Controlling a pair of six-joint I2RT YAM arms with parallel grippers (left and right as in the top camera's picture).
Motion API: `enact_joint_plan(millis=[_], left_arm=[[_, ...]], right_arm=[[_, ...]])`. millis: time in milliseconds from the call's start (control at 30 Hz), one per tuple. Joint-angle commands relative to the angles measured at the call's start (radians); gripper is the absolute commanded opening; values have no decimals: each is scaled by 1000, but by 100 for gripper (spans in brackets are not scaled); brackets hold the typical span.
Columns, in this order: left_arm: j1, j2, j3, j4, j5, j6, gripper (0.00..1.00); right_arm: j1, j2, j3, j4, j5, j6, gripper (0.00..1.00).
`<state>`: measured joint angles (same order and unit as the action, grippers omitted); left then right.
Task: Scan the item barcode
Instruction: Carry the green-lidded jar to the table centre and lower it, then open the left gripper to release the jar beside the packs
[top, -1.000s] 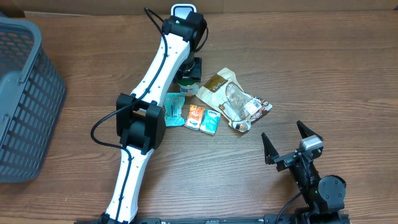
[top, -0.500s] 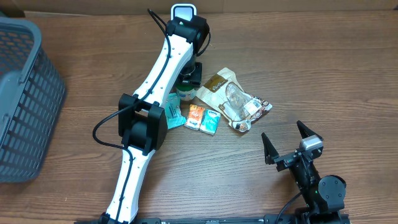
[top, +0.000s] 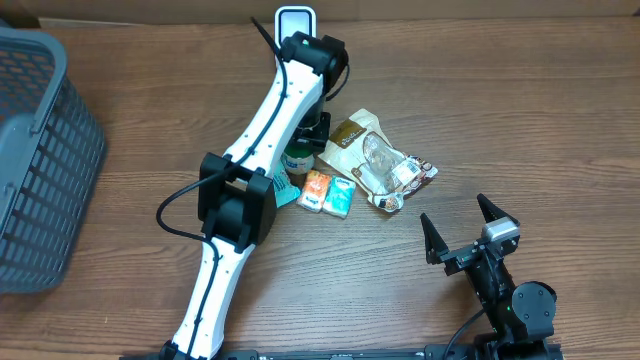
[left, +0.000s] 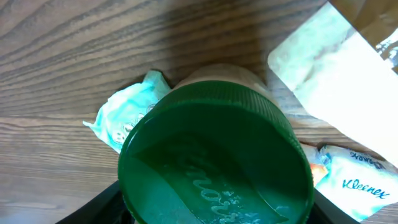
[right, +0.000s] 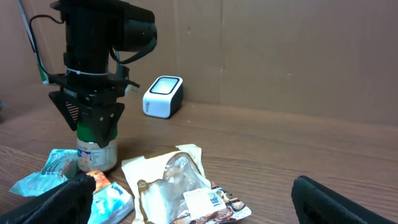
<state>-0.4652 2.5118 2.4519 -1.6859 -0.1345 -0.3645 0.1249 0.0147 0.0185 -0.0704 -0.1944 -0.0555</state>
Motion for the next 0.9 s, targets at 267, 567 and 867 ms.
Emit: enact_joint_plan(millis=[267,567,867], left_arm=[[-6,-13,-4,-4,-10,27,100],[21,-219,-2,-4,24,100,99],[133,-522,-2,-4,103,275,99]], right_arm=[[4,-12,-11,6,8,2,100],[4,-12,-11,6,8,2,100],[4,-12,-11,6,9,2,100]])
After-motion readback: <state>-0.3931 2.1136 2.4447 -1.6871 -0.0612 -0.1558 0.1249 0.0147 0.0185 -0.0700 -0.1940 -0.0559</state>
